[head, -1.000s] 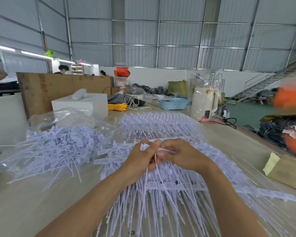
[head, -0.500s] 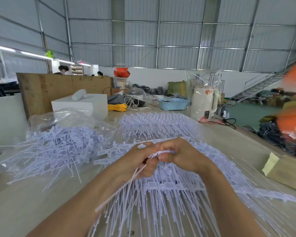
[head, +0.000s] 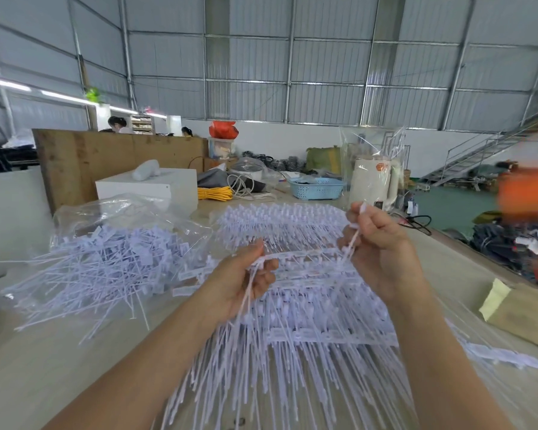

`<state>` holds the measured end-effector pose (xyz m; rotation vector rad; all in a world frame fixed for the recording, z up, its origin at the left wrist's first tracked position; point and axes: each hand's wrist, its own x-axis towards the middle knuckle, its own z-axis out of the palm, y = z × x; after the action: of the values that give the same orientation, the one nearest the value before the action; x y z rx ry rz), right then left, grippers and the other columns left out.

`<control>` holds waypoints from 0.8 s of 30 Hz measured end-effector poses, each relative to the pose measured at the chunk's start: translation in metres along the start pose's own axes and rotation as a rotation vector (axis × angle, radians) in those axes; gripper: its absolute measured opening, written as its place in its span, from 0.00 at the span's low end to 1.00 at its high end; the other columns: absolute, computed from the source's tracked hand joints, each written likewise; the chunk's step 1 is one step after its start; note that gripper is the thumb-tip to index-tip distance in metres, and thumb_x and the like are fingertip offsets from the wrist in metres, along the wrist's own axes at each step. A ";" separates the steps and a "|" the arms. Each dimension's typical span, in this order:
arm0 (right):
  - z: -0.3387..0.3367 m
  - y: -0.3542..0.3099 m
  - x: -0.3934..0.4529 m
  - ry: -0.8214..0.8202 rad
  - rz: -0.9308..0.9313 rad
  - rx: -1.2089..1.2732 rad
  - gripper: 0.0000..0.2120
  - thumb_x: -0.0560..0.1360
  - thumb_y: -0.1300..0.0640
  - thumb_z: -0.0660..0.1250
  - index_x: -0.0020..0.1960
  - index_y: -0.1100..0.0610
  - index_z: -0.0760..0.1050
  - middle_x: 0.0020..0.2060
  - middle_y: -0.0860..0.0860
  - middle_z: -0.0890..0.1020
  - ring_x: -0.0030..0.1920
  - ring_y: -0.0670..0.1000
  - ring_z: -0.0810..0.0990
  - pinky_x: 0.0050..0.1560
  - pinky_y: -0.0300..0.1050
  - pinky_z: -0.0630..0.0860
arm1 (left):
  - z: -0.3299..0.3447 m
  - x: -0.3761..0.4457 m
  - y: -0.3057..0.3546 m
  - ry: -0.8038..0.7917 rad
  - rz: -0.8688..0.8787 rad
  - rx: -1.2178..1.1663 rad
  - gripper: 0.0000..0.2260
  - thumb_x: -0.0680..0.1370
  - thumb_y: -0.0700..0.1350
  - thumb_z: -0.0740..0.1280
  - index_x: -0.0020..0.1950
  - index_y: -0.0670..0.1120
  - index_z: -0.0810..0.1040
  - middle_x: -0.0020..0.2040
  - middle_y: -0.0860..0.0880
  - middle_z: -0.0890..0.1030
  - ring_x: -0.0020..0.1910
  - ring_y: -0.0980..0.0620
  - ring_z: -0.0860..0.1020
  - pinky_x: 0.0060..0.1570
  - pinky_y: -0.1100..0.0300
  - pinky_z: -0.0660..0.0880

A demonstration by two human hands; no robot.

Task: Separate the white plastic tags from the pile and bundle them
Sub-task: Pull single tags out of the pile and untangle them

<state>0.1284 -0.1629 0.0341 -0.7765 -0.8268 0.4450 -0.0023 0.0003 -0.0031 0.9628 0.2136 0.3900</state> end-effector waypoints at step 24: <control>0.020 0.041 -0.011 -0.336 0.321 -0.900 0.15 0.79 0.56 0.63 0.46 0.69 0.77 0.36 0.60 0.73 0.32 0.52 0.69 0.35 0.43 0.68 | 0.010 -0.003 -0.022 0.097 0.335 0.549 0.10 0.78 0.44 0.66 0.40 0.42 0.71 0.29 0.45 0.71 0.22 0.54 0.64 0.21 0.65 0.60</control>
<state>0.1032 -0.1344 0.0062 -1.7149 -1.2415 0.4919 0.0040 -0.0200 -0.0158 1.5296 0.2544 0.7084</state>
